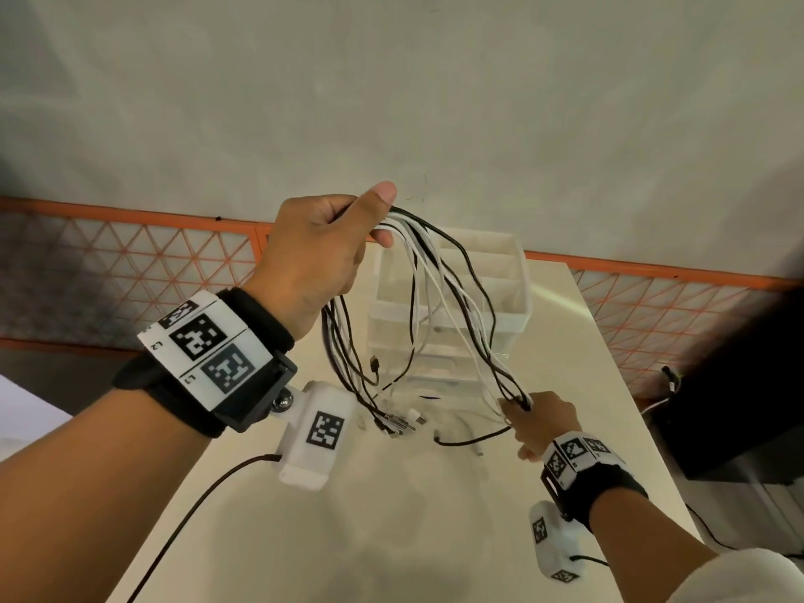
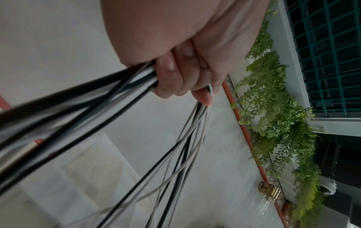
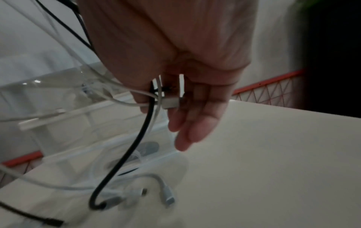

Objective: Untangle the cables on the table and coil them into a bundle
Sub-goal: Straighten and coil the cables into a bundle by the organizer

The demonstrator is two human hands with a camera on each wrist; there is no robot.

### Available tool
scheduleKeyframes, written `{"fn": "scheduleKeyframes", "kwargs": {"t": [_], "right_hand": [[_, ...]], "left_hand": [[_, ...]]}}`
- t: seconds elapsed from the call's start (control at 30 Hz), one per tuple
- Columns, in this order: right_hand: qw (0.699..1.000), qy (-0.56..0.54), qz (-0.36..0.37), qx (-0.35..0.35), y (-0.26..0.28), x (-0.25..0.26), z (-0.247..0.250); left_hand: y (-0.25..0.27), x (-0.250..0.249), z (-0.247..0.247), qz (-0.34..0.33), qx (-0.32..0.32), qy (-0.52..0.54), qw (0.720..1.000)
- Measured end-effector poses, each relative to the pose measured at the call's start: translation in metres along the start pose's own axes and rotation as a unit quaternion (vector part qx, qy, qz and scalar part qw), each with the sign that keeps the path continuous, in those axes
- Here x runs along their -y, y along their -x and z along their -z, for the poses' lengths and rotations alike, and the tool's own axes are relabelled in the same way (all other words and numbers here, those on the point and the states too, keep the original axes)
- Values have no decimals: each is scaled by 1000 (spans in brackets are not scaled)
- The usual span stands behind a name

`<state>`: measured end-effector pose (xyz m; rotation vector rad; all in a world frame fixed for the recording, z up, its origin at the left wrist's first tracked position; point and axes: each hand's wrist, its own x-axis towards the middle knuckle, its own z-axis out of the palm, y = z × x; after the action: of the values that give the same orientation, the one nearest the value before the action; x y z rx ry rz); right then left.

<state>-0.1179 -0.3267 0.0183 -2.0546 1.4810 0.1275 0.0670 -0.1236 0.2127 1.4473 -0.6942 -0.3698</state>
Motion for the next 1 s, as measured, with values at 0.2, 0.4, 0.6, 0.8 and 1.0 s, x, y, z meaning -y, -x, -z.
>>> {"fn": "scheduleKeyframes", "kwargs": {"t": [0.2,0.4,0.6,0.8,1.0], "right_hand": [[1000,15,6,-21,-2,-7,-9],[983,-151,92,-51,2,5,-4],[959,-224,135,-108,-3,3,1],[990,-108,19,-90,-15,-29,-12],[995,-15,-38,-95,-11,-33,-9]], "left_hand": [[4,-1,0,7,0,45,999],[-2,5,-2,9,16,6,1000],[-3,28,10,63,-81,-52,993],[-9,13,17,37,-124,-1,992],[-6,2,11,35,-64,37,997]]}}
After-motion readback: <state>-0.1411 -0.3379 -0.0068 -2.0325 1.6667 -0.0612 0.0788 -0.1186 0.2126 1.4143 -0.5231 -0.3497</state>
